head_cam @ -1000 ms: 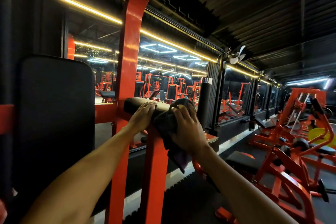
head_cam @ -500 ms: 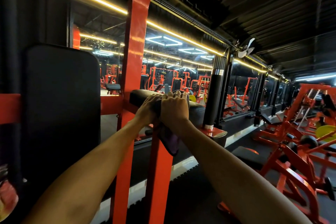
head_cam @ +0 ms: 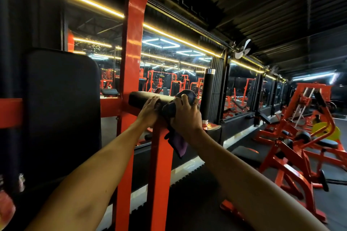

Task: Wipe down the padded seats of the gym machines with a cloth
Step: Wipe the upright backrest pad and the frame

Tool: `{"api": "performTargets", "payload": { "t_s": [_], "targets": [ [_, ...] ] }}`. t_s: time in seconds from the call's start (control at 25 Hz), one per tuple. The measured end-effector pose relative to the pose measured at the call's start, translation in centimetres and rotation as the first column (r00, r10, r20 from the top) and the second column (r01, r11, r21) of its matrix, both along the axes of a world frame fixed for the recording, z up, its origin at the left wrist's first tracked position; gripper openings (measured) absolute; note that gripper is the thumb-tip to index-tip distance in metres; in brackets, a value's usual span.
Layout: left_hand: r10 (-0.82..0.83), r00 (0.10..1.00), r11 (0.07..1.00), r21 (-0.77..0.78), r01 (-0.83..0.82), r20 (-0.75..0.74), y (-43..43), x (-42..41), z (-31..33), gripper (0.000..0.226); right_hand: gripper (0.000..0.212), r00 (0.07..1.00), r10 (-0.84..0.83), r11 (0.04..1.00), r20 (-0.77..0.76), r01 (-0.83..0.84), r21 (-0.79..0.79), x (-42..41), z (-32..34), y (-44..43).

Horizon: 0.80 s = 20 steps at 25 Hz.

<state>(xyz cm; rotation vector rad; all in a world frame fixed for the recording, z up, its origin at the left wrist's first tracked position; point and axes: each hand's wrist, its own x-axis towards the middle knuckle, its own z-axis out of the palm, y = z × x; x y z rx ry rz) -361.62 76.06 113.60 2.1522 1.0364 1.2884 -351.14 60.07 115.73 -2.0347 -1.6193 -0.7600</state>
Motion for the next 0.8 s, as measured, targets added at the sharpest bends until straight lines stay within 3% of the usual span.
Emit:
{"api": "performTargets", "payload": {
  "t_s": [0.12, 0.48, 0.8],
  "targets": [
    [-0.027, 1.000, 0.992, 0.119, 0.028, -0.010, -2.5, -0.7, 0.0, 0.040, 0.068, 0.999, 0.033, 0.999, -0.039, -0.032, 0.028, 1.0, -0.3, -1.6],
    [0.078, 0.988, 0.997, 0.035, -0.074, -0.130, -15.6, -4.6, -0.1, 0.040, 0.046, 0.957, 0.289, 0.952, -0.010, -0.286, 0.104, 2.8, -3.3, -9.1],
    [0.062, 0.983, 0.997, -0.031, -0.069, -0.171, -28.5, -1.8, -2.6, 0.037, 0.042, 0.906, 0.415, 0.909, -0.079, -0.408, 0.091, 4.9, -4.4, -19.4]
  ]
}}
